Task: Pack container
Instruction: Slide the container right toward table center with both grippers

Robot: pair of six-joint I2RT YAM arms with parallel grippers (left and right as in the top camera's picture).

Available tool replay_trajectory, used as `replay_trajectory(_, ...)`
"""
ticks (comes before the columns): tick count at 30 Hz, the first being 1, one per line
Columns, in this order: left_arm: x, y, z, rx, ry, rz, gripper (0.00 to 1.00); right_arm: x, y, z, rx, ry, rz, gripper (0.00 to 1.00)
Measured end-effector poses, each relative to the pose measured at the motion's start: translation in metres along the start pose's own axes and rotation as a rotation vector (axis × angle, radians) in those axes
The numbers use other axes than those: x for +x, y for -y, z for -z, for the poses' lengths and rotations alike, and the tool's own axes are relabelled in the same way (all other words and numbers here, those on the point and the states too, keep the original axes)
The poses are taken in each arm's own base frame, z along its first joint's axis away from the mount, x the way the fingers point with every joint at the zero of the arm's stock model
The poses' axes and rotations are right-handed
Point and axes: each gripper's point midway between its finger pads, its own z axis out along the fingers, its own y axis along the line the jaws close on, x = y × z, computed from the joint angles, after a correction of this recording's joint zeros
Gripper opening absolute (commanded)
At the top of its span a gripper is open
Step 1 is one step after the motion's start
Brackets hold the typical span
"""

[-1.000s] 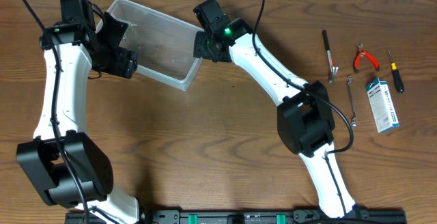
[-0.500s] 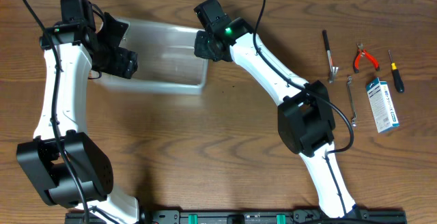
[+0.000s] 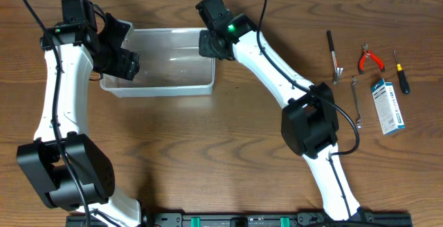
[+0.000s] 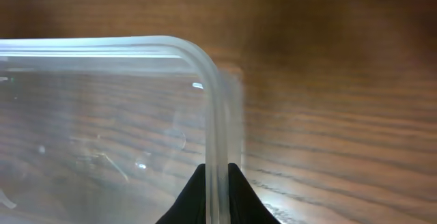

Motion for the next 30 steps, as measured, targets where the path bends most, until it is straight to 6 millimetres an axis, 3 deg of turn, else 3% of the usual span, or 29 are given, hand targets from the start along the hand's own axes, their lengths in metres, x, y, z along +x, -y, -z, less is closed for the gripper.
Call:
replay_trajectory(9,0.0,0.001,0.0,0.004,0.002,0.034,0.79,-0.033,0.0,0.034,0.011,0.079,0.039,0.09)
replay_trajectory(18,-0.024,0.006,0.021,0.023,0.134,0.059,0.79,-0.038,0.042,0.036,0.087,0.036,0.003,0.06)
replay_trajectory(19,-0.027,0.008,0.025,0.025,0.152,0.065,0.77,-0.038,0.045,0.036,0.094,0.032,0.0,0.06)
replay_trajectory(22,-0.031,0.011,0.033,0.034,0.179,0.084,0.59,-0.037,0.055,0.036,0.116,0.015,-0.005,0.08)
replay_trajectory(26,-0.033,0.016,0.033,0.044,0.186,0.088,0.58,-0.037,0.061,0.037,0.124,0.009,0.005,0.1)
replay_trajectory(30,-0.04,0.021,0.033,0.043,0.201,0.104,0.5,-0.035,0.062,0.037,0.13,-0.001,0.011,0.11)
